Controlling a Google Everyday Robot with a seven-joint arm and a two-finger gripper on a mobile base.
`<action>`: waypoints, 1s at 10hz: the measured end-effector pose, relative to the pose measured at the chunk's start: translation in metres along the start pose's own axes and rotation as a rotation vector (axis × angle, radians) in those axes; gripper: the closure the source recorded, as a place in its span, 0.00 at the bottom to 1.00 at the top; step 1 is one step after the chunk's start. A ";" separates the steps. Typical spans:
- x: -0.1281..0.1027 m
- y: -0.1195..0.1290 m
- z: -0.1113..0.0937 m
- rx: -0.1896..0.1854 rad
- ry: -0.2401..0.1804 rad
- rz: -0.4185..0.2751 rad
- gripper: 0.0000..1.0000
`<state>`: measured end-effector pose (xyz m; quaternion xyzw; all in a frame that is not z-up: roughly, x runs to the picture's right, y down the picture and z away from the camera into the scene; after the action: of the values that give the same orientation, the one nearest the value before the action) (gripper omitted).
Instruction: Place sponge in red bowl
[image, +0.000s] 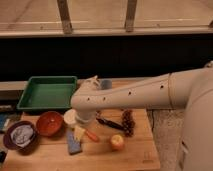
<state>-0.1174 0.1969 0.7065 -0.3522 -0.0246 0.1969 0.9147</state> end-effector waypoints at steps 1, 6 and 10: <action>-0.006 0.012 0.012 -0.026 0.000 -0.022 0.20; -0.019 0.033 0.026 -0.087 -0.007 -0.086 0.20; -0.019 0.033 0.027 -0.090 -0.009 -0.088 0.20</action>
<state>-0.1515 0.2289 0.7064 -0.3905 -0.0532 0.1566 0.9056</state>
